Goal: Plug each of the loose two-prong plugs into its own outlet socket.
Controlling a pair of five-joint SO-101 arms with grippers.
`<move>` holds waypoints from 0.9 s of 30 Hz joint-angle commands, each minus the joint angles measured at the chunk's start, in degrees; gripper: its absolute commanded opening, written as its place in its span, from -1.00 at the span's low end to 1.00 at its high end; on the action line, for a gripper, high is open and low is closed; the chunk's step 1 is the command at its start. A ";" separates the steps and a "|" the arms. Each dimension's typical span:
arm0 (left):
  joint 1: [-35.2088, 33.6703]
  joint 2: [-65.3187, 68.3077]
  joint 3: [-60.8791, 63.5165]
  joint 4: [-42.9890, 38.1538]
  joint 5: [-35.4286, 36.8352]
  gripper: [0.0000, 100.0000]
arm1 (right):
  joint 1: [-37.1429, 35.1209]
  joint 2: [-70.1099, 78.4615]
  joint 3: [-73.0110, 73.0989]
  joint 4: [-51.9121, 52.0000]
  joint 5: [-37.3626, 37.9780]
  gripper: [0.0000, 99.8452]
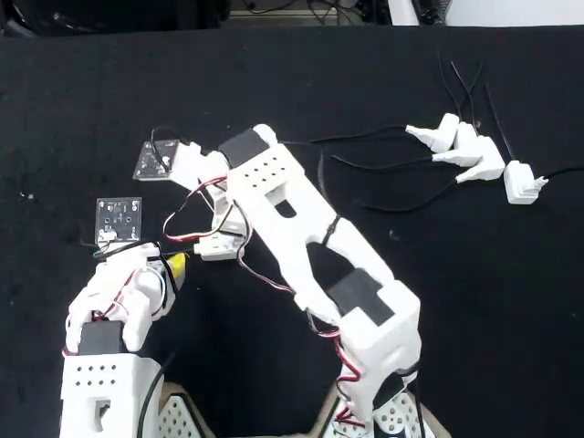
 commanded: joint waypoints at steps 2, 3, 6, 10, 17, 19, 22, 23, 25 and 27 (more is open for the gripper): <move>-0.57 -0.62 -1.71 0.44 0.35 -0.50 | -0.70 -0.13 -2.07 -0.97 0.70 -0.98; -0.57 -0.62 -1.71 0.44 0.35 -0.50 | -0.70 -0.13 -2.07 -1.05 0.70 -0.98; -0.57 -0.62 -1.71 0.44 0.35 -0.50 | -0.79 0.22 -2.07 -1.23 0.70 -0.98; -0.57 -0.62 -1.71 0.44 0.35 -0.50 | -0.97 0.22 -1.63 -1.23 0.70 -0.98; -0.57 -0.62 -1.71 0.44 0.35 -0.50 | -1.05 0.31 -1.54 -4.31 -2.55 -0.98; -1.10 -0.62 -1.71 0.44 0.35 -0.50 | -1.49 0.40 -1.45 -4.75 -4.13 -0.98; -2.77 -0.62 -1.71 0.35 0.44 -0.50 | -2.99 0.40 -1.45 -4.66 -5.89 -0.98; -2.95 -0.62 -1.71 0.35 0.44 -0.50 | -3.78 0.40 -1.45 -4.48 -6.33 -0.98; -2.95 -0.62 -1.89 0.35 0.44 -0.50 | -5.45 0.31 -0.57 -4.66 -6.95 -0.98; -2.95 -0.62 -2.15 0.44 0.53 -0.50 | -6.68 0.31 0.75 -4.92 -6.95 -0.98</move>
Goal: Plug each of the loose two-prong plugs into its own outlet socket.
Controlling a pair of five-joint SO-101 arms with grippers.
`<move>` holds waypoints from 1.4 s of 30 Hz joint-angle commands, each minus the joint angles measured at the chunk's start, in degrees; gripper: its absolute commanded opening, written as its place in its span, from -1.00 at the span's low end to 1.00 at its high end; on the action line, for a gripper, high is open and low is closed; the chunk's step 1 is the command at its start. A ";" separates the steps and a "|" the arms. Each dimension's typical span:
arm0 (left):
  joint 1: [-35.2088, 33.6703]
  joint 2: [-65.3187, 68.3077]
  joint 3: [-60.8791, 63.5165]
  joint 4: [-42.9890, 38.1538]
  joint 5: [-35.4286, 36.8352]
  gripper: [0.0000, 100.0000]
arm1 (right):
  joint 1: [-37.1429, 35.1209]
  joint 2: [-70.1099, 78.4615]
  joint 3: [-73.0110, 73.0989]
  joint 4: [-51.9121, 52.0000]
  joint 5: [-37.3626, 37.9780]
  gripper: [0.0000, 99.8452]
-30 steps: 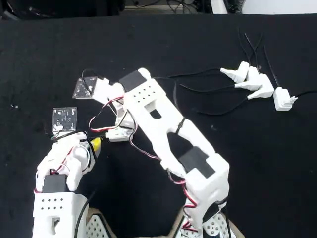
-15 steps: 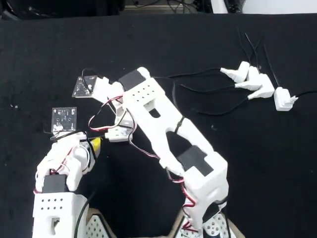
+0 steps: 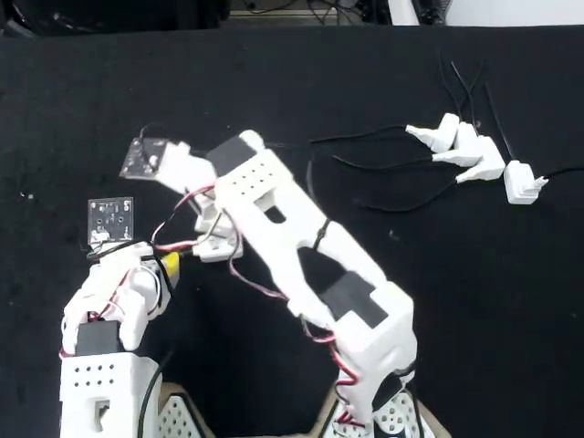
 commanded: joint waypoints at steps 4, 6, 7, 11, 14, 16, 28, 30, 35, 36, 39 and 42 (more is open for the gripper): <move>-0.57 -0.62 -2.15 0.44 0.53 -0.50 | -2.20 -0.40 3.03 -1.93 -0.79 -0.98; -0.57 -0.62 -2.15 0.44 0.53 -0.50 | -0.53 -0.40 3.30 -2.20 -0.79 -0.98; -0.57 -0.62 -2.15 0.44 0.53 -0.50 | 0.26 -0.40 3.30 -2.20 -0.70 -0.98; -0.57 -0.62 -2.15 0.44 0.53 -0.50 | 1.41 -0.48 3.30 -2.20 -0.70 -0.98; -0.57 -0.62 -2.15 0.44 0.53 -0.50 | 1.32 -1.19 2.51 -2.11 -2.90 -0.98; -0.57 -0.62 -2.15 0.44 0.53 -0.50 | 1.67 -2.77 2.51 -1.41 -6.59 -0.97; -0.66 -0.62 -2.15 0.44 0.44 -0.50 | -3.60 -25.98 37.93 -18.11 -30.68 -0.85; -0.57 -0.62 -2.15 0.44 0.62 -0.50 | -4.13 -26.24 41.10 -19.16 -35.08 -0.85; -0.57 -0.62 -2.15 0.44 0.62 -0.50 | -5.36 -24.04 43.12 -18.46 -43.78 -0.84; -0.57 -0.62 -2.15 0.44 0.62 -0.50 | -5.36 -23.25 43.03 -18.46 -44.75 -0.84; -0.57 -0.62 -2.15 0.44 0.62 -0.50 | -5.45 -20.53 42.68 -18.64 -46.59 -0.84; -0.57 -0.62 -2.15 0.44 0.62 -0.50 | -5.54 -17.63 42.59 -18.90 -49.14 -0.84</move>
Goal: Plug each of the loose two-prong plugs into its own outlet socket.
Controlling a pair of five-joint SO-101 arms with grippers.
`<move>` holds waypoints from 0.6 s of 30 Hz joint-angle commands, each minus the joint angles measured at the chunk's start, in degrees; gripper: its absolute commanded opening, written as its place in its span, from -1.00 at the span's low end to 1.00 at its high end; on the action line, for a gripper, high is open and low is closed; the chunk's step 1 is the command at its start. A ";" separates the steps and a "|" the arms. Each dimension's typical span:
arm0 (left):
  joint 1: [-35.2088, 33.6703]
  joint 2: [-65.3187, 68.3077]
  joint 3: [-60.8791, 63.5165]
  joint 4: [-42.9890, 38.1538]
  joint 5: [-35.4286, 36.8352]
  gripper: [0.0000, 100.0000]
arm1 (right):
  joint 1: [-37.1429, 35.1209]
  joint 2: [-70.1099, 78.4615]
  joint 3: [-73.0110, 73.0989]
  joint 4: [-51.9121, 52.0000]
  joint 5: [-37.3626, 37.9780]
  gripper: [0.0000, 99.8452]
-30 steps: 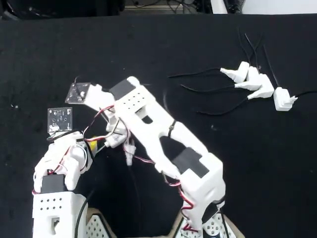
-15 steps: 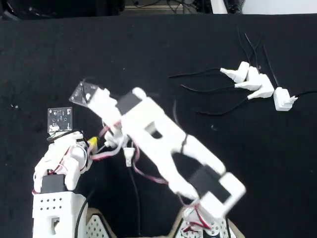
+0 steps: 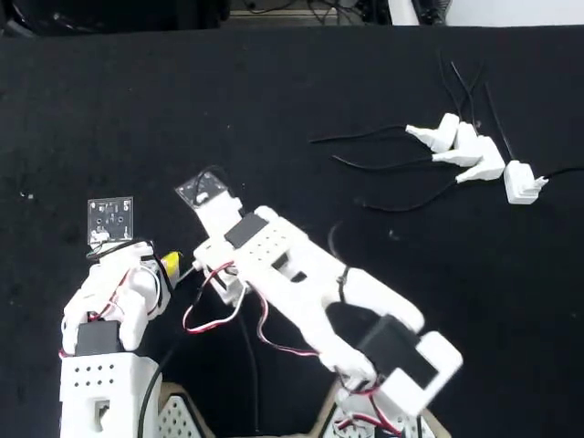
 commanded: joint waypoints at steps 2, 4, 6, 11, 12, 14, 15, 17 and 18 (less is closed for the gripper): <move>-0.48 -0.62 -2.15 0.44 0.62 -0.50 | -1.93 2.77 -1.19 -0.53 -4.04 -0.84; -0.48 -0.62 -2.15 0.44 0.62 -0.50 | -3.69 4.53 -1.54 -0.44 -4.92 -0.84; -0.48 -0.62 -2.15 0.44 0.62 -0.50 | -5.54 6.46 -1.63 -0.88 -4.92 -0.84; -0.48 -0.62 -2.15 0.44 0.53 -0.50 | -6.42 10.86 -5.49 1.14 -4.48 -0.84; -0.48 -0.62 -2.15 0.44 0.53 -0.50 | -6.42 11.38 -6.64 2.11 -4.48 -0.84; -0.48 -0.62 -2.15 0.44 0.53 -0.50 | -6.68 12.53 -8.48 3.60 -4.57 -0.84; -0.48 -0.62 -2.15 0.44 0.44 -0.50 | -6.68 13.05 -8.92 3.96 -4.57 -0.84; -0.48 -0.62 -2.15 0.44 0.44 -0.50 | -6.42 14.20 -9.27 3.96 -4.40 -0.85; -0.57 -0.62 -2.15 0.44 0.44 -0.50 | -6.15 14.64 -9.27 3.87 -4.22 -0.89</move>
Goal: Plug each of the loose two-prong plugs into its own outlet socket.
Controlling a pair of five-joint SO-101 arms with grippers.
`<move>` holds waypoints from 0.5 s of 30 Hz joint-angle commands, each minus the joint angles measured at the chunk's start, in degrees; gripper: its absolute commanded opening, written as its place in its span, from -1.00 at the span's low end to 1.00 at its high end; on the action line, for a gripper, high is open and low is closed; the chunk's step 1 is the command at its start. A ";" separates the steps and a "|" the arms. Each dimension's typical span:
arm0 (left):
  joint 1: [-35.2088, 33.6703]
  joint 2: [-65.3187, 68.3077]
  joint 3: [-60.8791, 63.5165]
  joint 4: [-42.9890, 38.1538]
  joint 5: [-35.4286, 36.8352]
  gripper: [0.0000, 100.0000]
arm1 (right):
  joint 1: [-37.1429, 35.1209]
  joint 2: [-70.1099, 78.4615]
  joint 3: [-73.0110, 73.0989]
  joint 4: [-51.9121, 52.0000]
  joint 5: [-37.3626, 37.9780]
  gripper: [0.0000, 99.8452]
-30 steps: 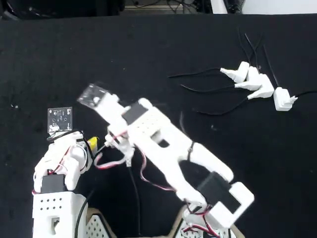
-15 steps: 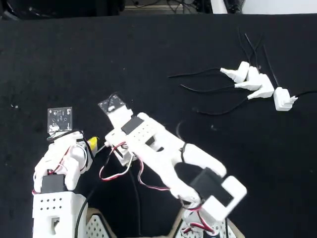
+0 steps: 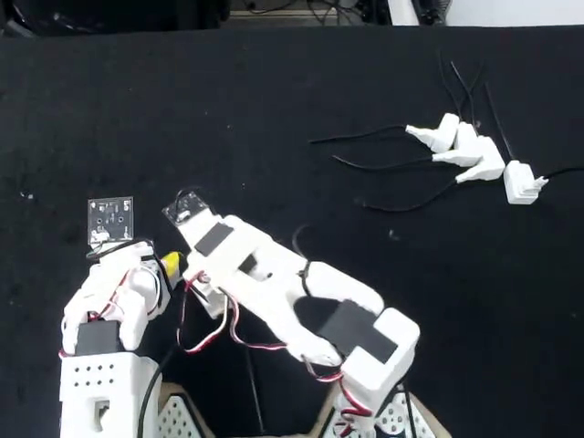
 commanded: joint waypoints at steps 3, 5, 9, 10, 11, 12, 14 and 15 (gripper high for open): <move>-1.45 -0.62 -2.24 0.44 0.53 -0.50 | 1.23 1.45 -1.19 0.70 3.87 -0.97; -2.07 -0.62 -2.24 0.35 0.62 -0.50 | 2.90 -1.19 0.48 0.26 6.24 -0.98; -2.07 -0.62 -2.33 0.35 0.70 -0.50 | 5.80 -11.56 4.44 0.70 13.36 -0.98; -2.07 -0.62 -2.33 0.35 0.70 -0.50 | 6.68 -14.46 5.76 0.70 16.97 -0.98; -2.07 -0.62 -2.33 0.35 0.70 -0.50 | 7.82 -17.01 7.25 0.35 20.92 -0.98; -1.98 -0.62 -2.33 0.26 0.70 -0.50 | 9.23 -19.21 8.66 0.18 23.91 -0.98; -1.89 -0.62 -2.33 0.26 0.70 -0.50 | 11.87 -23.87 11.21 -1.49 26.64 -0.98; -1.71 -0.62 -2.33 0.26 0.70 -0.50 | 13.27 -26.07 12.18 -2.37 26.99 -0.98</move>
